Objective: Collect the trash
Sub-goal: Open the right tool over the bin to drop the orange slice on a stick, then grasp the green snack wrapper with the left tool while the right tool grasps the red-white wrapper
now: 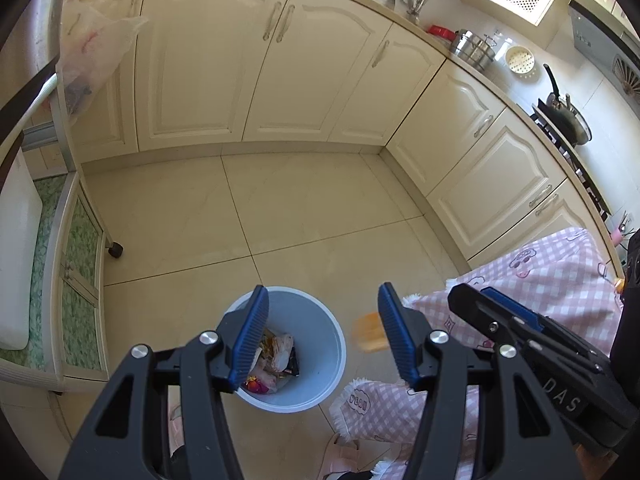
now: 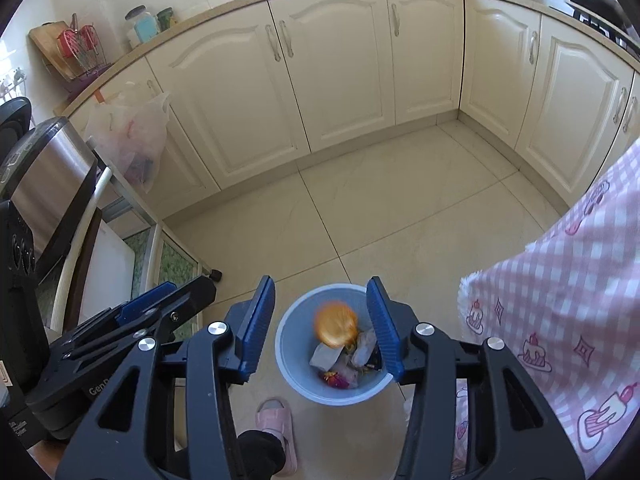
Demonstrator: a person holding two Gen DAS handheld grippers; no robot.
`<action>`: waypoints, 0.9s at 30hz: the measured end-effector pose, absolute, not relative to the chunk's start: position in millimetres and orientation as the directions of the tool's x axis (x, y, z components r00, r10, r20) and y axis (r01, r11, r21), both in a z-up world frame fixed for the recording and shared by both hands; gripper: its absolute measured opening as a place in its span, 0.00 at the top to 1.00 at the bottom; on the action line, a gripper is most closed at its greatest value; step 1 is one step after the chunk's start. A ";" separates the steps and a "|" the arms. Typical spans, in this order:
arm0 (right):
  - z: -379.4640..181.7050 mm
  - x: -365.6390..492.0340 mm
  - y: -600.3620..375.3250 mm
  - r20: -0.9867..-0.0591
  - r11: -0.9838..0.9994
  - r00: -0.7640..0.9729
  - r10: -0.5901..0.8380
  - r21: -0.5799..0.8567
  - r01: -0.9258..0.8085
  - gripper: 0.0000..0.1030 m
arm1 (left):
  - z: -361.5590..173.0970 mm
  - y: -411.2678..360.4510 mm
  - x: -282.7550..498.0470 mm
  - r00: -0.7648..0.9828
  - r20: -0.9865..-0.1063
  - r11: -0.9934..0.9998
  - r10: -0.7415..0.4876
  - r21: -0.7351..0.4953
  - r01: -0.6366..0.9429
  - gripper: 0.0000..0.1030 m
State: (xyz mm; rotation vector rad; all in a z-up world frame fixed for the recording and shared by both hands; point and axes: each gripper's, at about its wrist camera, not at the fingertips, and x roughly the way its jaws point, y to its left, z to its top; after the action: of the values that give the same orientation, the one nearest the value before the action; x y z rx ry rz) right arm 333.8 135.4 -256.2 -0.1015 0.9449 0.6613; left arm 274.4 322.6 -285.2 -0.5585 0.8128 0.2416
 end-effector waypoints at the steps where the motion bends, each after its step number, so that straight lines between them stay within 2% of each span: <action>1: -254.2 333.5 134.3 -0.775 0.800 0.409 0.481 0.198 -0.566 0.56 | -282.9 322.2 274.0 0.673 -0.740 0.831 -0.007 -0.379 -0.408 0.46; 6: -236.2 329.4 116.6 -0.760 0.810 0.442 0.477 0.183 -0.558 0.56 | -263.9 307.6 273.9 0.688 -0.725 0.848 -0.015 -0.374 -0.375 0.46; 13: -186.2 319.7 52.2 -0.705 0.847 0.544 0.455 0.154 -0.509 0.56 | -208.4 245.5 278.6 0.738 -0.672 0.903 -0.053 -0.348 -0.253 0.46; 21: -124.5 301.6 -64.5 -0.617 0.905 0.683 0.391 0.120 -0.409 0.54 | -139.1 131.6 291.0 0.781 -0.602 0.947 -0.164 -0.318 -0.046 0.46; 27: -101.4 297.8 -173.2 -0.573 0.957 0.769 0.283 0.111 -0.270 0.52 | -113.3 25.4 315.5 0.759 -0.595 0.956 -0.264 -0.265 0.125 0.46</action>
State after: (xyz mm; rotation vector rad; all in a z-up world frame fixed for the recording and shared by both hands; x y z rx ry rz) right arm 297.8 -173.2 -101.4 0.0225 0.6249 0.2999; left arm 315.5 25.4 -113.3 -0.2152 0.6777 -0.2135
